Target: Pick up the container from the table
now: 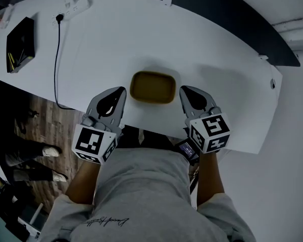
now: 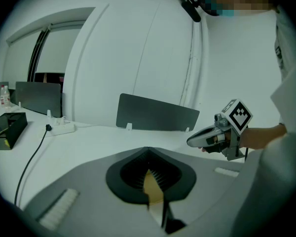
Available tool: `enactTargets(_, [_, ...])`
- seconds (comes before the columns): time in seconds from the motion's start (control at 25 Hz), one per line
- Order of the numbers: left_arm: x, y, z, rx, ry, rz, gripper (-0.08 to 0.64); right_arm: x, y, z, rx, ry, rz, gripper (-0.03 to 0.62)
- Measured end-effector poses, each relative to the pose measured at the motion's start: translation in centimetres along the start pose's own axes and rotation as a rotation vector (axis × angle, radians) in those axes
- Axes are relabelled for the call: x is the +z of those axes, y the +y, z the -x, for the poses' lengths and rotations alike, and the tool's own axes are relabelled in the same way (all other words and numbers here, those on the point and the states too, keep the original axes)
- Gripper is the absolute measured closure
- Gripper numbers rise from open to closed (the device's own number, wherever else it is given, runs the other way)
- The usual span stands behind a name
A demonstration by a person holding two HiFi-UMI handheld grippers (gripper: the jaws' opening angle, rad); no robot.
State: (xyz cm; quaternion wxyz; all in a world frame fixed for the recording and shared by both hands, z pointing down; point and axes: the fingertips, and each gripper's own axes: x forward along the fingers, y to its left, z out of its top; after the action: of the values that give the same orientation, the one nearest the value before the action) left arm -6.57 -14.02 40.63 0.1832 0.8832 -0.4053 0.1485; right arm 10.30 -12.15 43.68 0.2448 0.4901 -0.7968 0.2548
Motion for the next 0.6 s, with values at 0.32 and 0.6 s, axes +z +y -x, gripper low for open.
enactTargets(0.32, [-1.1, 0.0, -0.5, -0.013, 0.023, 0.000, 0.563, -0.8, -0.4, -0.6, -0.014, 0.018, 0.015, 0.577])
enactTargets(0.6, [-1.9, 0.0, -1.1, -0.032, 0.044, -0.021, 0.563, -1.7, -1.1, -1.3, -0.027, 0.035, 0.010, 0.577])
